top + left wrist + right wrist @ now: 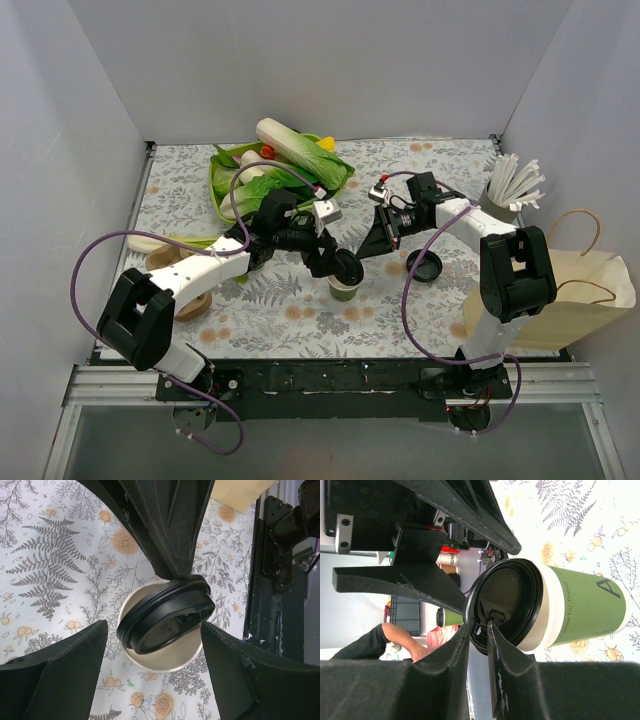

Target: Pack the takeout coffee

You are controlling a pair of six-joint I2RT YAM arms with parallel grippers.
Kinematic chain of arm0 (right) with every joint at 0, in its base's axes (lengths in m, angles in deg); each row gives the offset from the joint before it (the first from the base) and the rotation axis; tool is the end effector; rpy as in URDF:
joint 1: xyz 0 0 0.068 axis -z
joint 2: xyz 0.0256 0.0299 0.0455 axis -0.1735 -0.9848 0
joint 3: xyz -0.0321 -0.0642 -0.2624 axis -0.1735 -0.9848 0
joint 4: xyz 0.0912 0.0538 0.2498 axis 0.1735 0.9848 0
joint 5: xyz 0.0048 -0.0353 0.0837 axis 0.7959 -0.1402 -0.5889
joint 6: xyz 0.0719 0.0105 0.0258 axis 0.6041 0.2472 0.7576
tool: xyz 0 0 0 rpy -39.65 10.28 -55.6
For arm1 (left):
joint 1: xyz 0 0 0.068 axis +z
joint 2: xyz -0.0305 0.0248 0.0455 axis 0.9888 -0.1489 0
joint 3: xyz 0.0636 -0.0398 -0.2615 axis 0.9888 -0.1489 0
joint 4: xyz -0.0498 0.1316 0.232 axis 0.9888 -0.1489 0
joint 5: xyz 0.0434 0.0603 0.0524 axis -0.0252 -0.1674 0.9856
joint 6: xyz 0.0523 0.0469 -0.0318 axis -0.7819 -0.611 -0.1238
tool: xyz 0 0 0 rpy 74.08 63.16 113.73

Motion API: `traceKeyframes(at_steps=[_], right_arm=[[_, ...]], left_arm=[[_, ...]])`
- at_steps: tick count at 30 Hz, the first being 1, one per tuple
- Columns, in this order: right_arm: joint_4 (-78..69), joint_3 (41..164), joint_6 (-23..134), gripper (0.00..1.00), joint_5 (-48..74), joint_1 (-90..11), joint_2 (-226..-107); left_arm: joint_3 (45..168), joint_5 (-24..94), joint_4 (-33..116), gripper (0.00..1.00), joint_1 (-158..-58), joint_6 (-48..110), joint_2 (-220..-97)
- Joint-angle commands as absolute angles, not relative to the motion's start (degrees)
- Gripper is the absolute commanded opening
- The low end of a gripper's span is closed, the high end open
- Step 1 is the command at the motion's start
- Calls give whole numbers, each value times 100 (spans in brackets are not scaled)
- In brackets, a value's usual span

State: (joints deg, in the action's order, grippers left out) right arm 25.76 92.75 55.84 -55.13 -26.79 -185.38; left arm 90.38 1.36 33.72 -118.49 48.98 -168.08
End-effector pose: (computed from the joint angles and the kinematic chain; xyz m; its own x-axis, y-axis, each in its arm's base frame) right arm 0.3165 0.1618 0.1993 -0.9165 -0.2438 -0.3173 -0.3590 0.1509 0.9210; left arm 0.2528 -0.2456 0.2358 -0.8305 0.1629 -0.5327 0.5493 0.3984 -0.7345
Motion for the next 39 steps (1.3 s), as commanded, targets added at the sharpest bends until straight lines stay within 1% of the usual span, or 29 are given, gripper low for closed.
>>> traceKeyframes(at_steps=[1, 3, 10, 12, 14, 15, 24, 33, 39], right_arm=[[2874, 9559, 5211, 31, -5319, -2643, -18564], [2953, 9577, 5115, 35, -5266, -2634, -18564], [3111, 9595, 4886, 40, -5099, -2616, -18537], [3120, 9604, 4877, 44, -5108, -2608, -18546], [3155, 9621, 4877, 46, -5134, -2608, -18529], [3173, 9630, 4877, 48, -5108, -2607, -18529], [3445, 9709, 4350, 50, -4818, -2581, -18537], [3463, 9753, 4279, 52, -5072, -2555, -18616], [3481, 9779, 4235, 52, -4941, -2555, -18669]], left_arm=[[9303, 12, 3546, 74, -11888, 4967, -16821], [9329, 12, 3564, 74, -11888, 4993, -16865], [9347, 74, 3660, 74, -11896, 5081, -16900], [9373, 48, 3678, 74, -11905, 5090, -16935], [9400, 47, 3678, 74, -11905, 5099, -16971], [9409, 56, 3695, 74, -11914, 5099, -16979], [9496, 82, 3713, 74, -11958, 5117, -17120], [9567, 65, 3722, 73, -11976, 5169, -17252], [9637, 21, 3722, 73, -11993, 5187, -17357]])
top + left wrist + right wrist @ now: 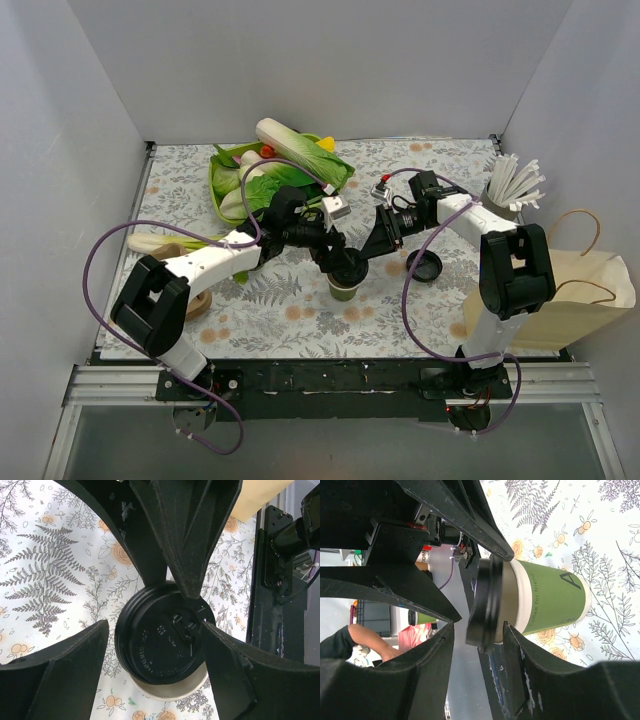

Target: Pack the takeout coffee

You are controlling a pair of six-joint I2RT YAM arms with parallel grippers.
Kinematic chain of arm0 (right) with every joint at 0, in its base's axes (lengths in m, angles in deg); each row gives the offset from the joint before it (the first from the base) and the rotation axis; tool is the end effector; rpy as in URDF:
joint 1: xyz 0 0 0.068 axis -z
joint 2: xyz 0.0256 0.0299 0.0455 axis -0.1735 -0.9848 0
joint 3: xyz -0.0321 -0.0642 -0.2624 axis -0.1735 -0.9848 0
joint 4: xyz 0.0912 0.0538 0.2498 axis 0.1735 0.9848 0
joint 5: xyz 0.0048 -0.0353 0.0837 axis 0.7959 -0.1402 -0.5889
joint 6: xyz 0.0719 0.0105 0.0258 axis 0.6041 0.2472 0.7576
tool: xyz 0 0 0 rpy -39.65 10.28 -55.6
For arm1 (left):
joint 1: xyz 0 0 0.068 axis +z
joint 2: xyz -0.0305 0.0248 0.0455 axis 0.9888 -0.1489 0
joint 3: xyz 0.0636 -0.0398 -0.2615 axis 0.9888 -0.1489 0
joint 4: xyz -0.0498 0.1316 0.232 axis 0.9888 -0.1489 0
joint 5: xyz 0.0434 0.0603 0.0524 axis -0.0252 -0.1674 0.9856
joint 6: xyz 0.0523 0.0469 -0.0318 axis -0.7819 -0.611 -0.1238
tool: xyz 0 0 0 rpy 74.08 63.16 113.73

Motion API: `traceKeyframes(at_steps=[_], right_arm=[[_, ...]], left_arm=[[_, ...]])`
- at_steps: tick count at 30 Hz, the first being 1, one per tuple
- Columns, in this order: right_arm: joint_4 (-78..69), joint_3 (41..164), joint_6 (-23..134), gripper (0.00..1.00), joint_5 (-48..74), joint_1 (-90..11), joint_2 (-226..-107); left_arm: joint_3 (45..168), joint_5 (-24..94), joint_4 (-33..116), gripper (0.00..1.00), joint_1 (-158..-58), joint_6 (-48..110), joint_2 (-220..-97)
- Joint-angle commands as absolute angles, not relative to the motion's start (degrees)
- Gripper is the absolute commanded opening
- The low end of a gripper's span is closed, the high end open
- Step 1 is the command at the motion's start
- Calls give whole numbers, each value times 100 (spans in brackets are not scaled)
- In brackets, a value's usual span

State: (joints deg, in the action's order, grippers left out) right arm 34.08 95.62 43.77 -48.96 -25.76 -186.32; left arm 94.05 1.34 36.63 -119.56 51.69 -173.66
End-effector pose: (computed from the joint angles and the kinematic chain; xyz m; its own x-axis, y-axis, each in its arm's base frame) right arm 0.3201 0.1541 0.1967 -0.8731 -0.2774 -0.4010 -0.4662 0.2337 0.8533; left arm 0.2673 -0.2653 0.2304 -0.8458 0.1546 -0.5107 0.5274 0.3876 -0.7561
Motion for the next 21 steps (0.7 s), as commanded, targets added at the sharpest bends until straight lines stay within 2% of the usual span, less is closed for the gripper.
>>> traceKeyframes(at_steps=[1, 5, 10, 21], right_arm=[[3489, 9797, 4218, 52, -4914, -2555, -18678], [3525, 9788, 4191, 50, -4844, -2546, -18740], [3542, 9771, 4200, 42, -4598, -2555, -18801], [3595, 9788, 4165, 41, -4475, -2634, -18810]], left_arm=[[9646, 12, 3731, 73, -11993, 5187, -17366], [9629, 12, 3731, 73, -12002, 5213, -17366], [9585, 30, 3722, 73, -12002, 5283, -17287], [9549, 284, 3713, 72, -12002, 5310, -17190]])
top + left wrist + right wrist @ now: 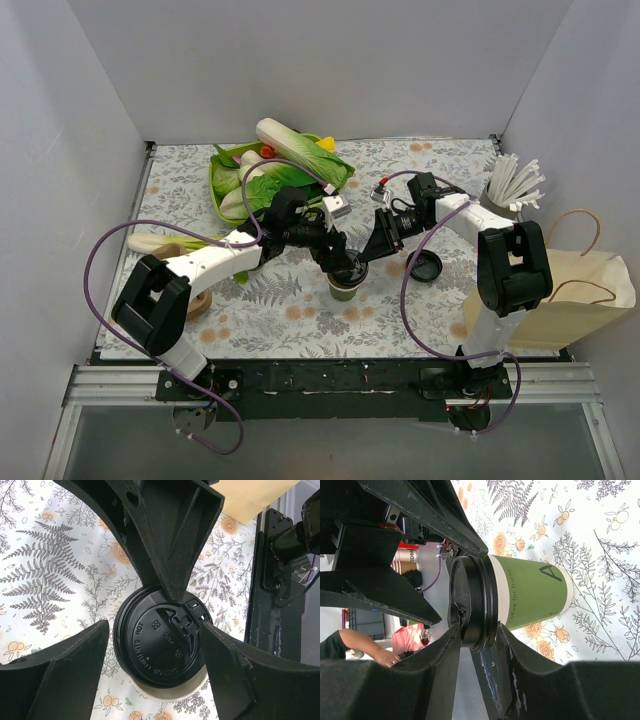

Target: Pack the takeout coffee

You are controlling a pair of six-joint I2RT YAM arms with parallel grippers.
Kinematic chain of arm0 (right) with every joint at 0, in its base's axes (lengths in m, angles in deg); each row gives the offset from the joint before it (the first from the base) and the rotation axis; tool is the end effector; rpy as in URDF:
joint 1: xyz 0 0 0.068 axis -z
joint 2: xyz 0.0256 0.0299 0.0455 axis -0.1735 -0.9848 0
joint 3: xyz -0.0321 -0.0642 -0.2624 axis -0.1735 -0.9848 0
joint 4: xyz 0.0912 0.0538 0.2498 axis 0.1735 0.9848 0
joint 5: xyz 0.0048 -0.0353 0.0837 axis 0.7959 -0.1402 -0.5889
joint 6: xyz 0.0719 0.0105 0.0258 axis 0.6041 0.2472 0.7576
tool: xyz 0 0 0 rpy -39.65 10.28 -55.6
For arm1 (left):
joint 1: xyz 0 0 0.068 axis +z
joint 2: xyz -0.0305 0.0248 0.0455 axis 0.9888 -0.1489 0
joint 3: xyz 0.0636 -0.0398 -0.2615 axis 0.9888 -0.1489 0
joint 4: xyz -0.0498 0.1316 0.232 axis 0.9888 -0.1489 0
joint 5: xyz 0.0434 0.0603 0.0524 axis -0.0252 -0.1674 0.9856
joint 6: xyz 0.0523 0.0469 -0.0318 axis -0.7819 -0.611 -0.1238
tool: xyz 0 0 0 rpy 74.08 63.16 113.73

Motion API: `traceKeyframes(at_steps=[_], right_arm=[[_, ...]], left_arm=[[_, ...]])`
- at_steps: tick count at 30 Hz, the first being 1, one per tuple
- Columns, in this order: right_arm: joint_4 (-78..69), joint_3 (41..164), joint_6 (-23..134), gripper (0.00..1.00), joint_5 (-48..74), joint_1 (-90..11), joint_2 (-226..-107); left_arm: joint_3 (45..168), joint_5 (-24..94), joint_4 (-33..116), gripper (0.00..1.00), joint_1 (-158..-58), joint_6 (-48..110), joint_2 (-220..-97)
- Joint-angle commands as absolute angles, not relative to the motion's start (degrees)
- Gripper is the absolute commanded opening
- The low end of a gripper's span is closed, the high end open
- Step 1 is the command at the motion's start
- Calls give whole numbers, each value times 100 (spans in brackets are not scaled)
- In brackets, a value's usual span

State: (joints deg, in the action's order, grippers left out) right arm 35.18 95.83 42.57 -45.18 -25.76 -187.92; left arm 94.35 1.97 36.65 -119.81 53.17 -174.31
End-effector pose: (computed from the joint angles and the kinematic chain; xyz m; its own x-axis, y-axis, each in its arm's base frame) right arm 0.3227 0.1531 0.1841 -0.8788 -0.2933 -0.3764 -0.4582 0.2982 0.8373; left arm 0.2684 -0.2675 0.2279 -0.8602 0.1445 -0.4891 0.5028 0.4003 -0.7661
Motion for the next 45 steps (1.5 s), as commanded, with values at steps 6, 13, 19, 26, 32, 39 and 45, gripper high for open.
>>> traceKeyframes(at_steps=[6, 13, 19, 26, 32, 39, 45], right_arm=[[3560, 9709, 4227, 43, -4440, -2783, -18722], [3551, 9753, 4218, 44, -4273, -2871, -18704], [3569, 9823, 4191, 46, -4193, -2871, -18757], [3595, 9894, 4191, 53, -4272, -2871, -18792], [3718, 10025, 4060, 65, -4238, -2845, -18748], [3990, 9779, 3464, 81, -4632, -2836, -18722], [4491, 9718, 2873, 89, -4861, -2836, -18977]], left_arm=[[9488, 416, 3704, 72, -12002, 5328, -17068], [9418, 460, 3669, 72, -12002, 5301, -16988], [9347, 478, 3608, 72, -12002, 5257, -16945], [9321, 653, 3371, 73, -11984, 5362, -16813], [9347, 874, 2975, 77, -11731, 5994, -16576], [8856, 285, 3282, 80, -11387, 7216, -16461], [8679, -154, 3800, 80, -11132, 7823, -16698]])
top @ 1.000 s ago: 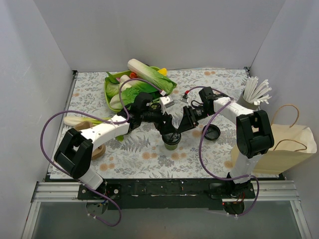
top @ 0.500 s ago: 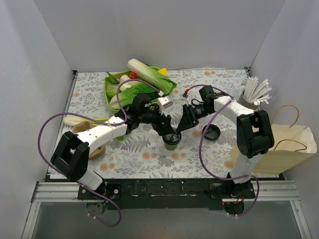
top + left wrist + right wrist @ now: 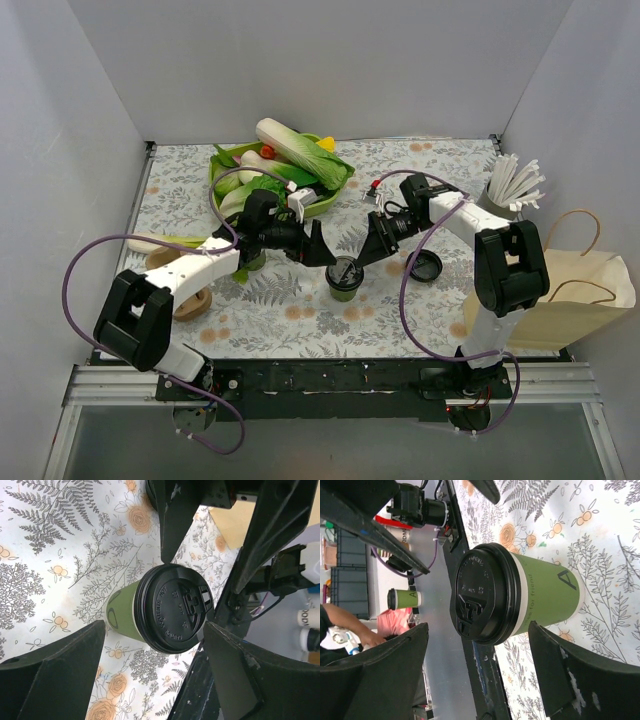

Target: Pack the takeout coffee

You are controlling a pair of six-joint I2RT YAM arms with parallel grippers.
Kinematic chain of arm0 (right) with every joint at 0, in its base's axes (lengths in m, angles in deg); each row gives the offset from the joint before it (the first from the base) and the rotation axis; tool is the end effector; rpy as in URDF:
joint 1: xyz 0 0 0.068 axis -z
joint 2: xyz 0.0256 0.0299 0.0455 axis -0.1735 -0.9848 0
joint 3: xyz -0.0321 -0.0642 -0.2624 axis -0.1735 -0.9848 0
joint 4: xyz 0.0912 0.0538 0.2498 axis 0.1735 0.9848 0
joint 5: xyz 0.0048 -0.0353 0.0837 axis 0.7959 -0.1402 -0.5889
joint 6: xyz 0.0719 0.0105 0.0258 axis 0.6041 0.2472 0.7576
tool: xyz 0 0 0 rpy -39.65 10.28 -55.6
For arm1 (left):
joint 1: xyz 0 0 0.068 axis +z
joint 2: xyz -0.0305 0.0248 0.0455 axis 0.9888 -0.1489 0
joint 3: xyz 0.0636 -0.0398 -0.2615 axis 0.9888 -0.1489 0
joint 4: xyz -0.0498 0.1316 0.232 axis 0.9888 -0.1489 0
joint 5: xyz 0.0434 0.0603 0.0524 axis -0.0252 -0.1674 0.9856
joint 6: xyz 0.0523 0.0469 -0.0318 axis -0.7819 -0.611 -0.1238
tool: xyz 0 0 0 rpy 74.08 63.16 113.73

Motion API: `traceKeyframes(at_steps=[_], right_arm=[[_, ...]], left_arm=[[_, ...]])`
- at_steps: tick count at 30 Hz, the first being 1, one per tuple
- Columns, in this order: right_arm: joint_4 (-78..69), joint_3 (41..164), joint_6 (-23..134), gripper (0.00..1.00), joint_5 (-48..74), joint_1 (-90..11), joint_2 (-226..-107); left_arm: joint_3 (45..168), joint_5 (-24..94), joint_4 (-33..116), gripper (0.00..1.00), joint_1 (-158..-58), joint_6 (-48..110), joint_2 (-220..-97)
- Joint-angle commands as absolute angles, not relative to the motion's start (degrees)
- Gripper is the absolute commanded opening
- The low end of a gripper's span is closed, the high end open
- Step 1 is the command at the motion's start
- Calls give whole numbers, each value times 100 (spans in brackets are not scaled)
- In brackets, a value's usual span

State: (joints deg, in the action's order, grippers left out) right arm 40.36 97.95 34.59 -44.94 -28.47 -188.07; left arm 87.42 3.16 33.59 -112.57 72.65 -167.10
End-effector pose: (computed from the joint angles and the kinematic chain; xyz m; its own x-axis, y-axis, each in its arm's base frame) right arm 0.3134 0.1675 0.1908 -0.8146 -0.3788 -0.4393 -0.5460 0.2447 0.8013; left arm 0.2702 -0.2124 0.2221 -0.9758 -0.1305 -0.1756 0.0931 0.4787 -0.8730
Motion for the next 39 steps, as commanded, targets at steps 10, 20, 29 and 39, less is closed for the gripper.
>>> traceKeyframes(at_steps=[10, 20, 29, 39], right_arm=[[4413, 9691, 2803, 90, -4650, -2862, -19152], [4184, 9481, 2952, 87, -4712, -2941, -19267], [3815, 9349, 3330, 80, -4615, -2941, -19548], [3490, 9331, 3856, 72, -4835, -2933, -19979]], left_arm=[[8600, -146, 4126, 77, -11114, 8184, -17093], [8460, -173, 4161, 73, -11106, 8017, -17498], [8170, -313, 4592, 72, -11009, 8429, -17752], [8257, -462, 5014, 70, -10921, 8720, -18043]])
